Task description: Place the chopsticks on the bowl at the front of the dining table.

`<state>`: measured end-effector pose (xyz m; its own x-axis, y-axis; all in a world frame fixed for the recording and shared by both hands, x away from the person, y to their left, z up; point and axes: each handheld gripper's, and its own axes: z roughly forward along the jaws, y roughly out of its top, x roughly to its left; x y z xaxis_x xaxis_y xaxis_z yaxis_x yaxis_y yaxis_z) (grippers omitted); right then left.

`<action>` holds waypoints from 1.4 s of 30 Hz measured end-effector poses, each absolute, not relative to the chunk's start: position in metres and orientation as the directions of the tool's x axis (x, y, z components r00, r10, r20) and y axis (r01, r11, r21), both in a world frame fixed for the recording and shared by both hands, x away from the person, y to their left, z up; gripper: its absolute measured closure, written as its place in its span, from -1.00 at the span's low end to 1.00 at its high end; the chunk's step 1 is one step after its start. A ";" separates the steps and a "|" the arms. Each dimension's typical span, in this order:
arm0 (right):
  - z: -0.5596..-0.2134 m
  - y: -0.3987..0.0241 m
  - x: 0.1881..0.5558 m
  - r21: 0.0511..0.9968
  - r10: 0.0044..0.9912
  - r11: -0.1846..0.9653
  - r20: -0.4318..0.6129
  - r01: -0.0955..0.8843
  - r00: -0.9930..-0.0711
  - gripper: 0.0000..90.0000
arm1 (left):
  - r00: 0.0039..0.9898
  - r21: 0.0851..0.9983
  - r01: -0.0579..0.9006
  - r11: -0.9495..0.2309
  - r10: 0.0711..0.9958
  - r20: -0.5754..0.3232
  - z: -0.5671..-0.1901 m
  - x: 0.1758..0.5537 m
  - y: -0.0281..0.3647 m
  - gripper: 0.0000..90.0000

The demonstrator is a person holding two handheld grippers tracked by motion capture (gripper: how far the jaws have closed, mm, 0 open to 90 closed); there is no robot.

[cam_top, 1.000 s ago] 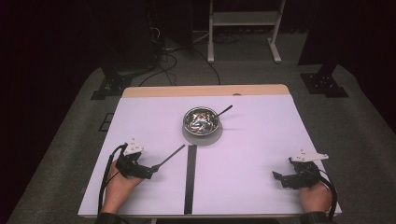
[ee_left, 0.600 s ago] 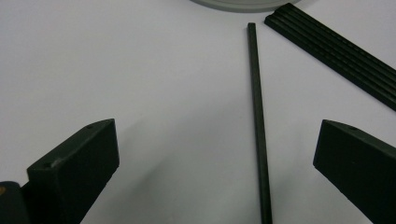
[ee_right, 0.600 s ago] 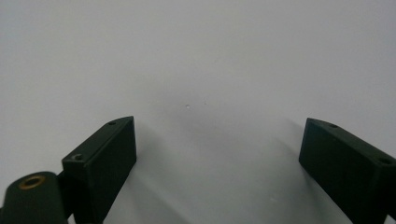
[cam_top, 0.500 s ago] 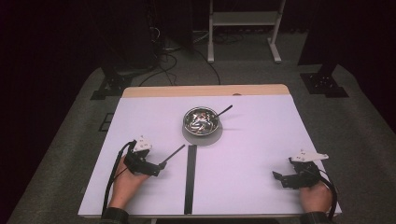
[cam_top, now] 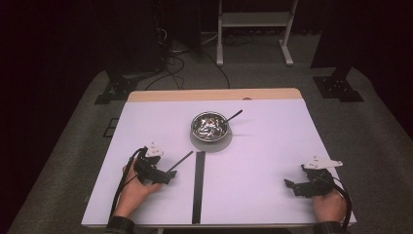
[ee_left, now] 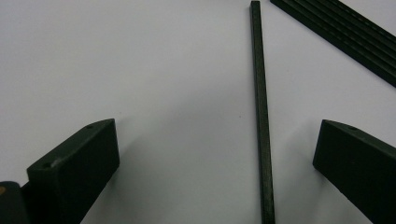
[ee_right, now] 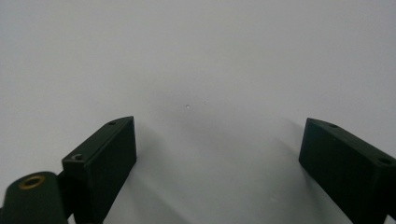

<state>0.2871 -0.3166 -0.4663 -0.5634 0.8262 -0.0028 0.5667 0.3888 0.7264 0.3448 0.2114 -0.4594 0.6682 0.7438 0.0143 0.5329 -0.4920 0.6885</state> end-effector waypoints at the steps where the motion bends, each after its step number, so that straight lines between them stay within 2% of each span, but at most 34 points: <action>1: -0.466 -0.317 0.287 0.726 0.826 0.389 -0.003 0.567 -0.563 -0.79 | 0.665 0.690 0.534 -0.489 0.746 0.015 -0.460 0.345 0.211 -1.00; 5: -0.466 -0.317 0.287 0.726 0.826 0.389 -0.003 0.567 -0.563 -0.79 | 0.661 0.688 0.535 -0.490 0.750 0.020 -0.459 0.344 0.211 -1.00; 8: -0.466 -0.317 0.287 0.726 0.826 0.389 -0.002 0.567 -0.563 -0.79 | 0.702 0.690 0.502 -0.521 0.711 0.027 -0.458 0.341 0.209 -0.97; 10: -0.466 -0.317 0.287 0.726 0.826 0.388 -0.002 0.567 -0.563 -0.79 | 0.705 0.695 0.497 -0.520 0.709 0.025 -0.456 0.340 0.209 -0.81; 19: -0.466 -0.317 0.287 0.726 0.826 0.388 -0.001 0.567 -0.564 -0.79 | 0.712 0.692 0.498 -0.523 0.702 0.018 -0.452 0.337 0.207 -0.44; 27: -0.466 -0.317 0.287 0.726 0.826 0.387 0.000 0.568 -0.564 -0.79 | 0.713 0.673 0.510 -0.537 0.701 0.019 -0.449 0.336 0.204 -0.33; 32: -0.466 -0.317 0.287 0.726 0.826 0.386 0.001 0.569 -0.563 -0.79 | 0.722 0.673 0.507 -0.538 0.692 0.010 -0.448 0.335 0.202 -0.05; 42: -0.466 -0.317 0.288 0.727 0.826 0.387 0.000 0.568 -0.564 -0.79 | 0.714 0.695 0.498 -0.518 0.700 0.009 -0.449 0.334 0.205 0.34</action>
